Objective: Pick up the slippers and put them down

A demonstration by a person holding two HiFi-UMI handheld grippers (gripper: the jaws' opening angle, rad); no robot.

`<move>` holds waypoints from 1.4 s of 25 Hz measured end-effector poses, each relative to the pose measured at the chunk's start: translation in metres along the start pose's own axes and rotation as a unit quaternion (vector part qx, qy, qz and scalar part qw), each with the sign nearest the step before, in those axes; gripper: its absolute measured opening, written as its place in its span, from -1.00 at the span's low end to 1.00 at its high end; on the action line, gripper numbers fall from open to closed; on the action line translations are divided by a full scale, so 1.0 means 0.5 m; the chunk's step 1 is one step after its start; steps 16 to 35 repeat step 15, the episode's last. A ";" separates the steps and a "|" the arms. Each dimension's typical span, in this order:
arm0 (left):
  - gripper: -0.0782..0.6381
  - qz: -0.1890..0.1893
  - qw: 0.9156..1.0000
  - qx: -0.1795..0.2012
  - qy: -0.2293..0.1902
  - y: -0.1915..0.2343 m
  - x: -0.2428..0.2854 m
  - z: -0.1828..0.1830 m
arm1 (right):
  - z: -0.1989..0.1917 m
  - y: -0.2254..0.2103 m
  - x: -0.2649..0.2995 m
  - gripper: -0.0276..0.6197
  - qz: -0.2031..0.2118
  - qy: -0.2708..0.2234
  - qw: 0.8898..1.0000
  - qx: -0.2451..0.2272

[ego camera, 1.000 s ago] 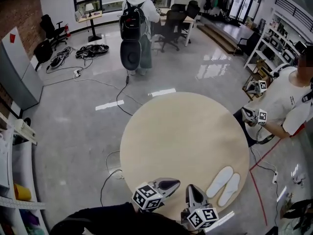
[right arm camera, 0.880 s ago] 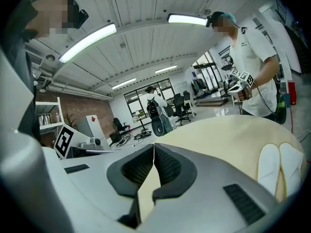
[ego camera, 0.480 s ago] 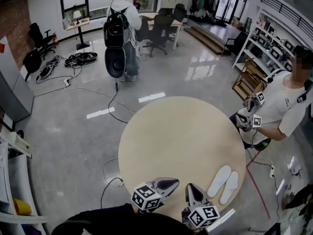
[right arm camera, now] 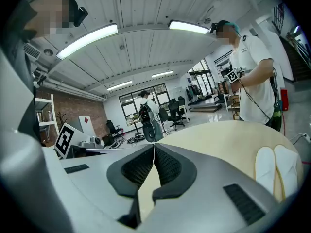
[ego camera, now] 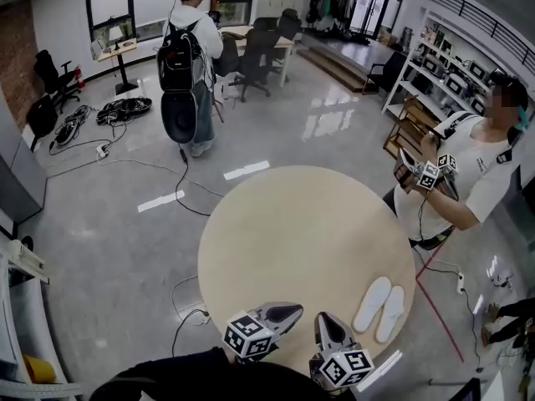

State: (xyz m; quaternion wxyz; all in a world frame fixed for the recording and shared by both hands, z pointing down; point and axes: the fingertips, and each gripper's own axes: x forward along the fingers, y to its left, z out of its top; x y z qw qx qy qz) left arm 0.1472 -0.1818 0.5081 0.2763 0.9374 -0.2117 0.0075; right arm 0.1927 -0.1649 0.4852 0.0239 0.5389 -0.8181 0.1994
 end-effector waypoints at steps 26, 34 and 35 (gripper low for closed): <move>-0.71 0.007 1.000 0.000 -0.010 -0.006 -0.012 0.014 | 0.005 0.017 0.001 -0.86 0.012 0.008 1.000 -0.011; -0.71 0.007 1.000 0.000 -0.010 -0.006 -0.012 0.014 | 0.005 0.017 0.001 -0.86 0.012 0.008 1.000 -0.011; -0.71 0.007 1.000 0.000 -0.010 -0.006 -0.012 0.014 | 0.005 0.017 0.001 -0.86 0.012 0.008 1.000 -0.011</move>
